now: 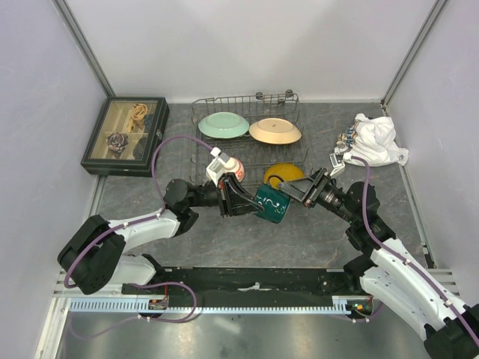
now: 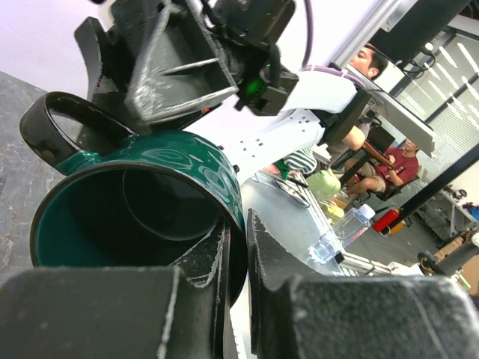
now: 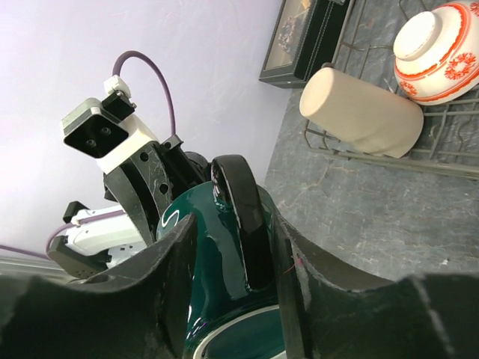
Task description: Load the mixed dishes into the dish rack
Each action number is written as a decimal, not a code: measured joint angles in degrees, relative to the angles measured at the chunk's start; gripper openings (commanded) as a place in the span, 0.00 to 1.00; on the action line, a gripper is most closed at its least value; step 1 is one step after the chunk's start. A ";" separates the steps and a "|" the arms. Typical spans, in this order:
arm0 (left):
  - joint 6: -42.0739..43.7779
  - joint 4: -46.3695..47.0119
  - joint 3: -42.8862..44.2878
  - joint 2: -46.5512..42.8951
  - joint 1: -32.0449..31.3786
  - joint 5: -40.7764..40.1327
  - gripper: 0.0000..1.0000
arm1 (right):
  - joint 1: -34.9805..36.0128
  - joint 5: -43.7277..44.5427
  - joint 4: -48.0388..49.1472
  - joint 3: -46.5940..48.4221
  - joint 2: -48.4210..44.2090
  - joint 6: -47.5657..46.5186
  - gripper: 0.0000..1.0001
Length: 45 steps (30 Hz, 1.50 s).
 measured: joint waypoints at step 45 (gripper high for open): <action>-4.11 3.58 0.68 3.61 0.07 -2.23 0.59 | -2.80 -7.10 6.32 -3.13 1.97 2.78 0.00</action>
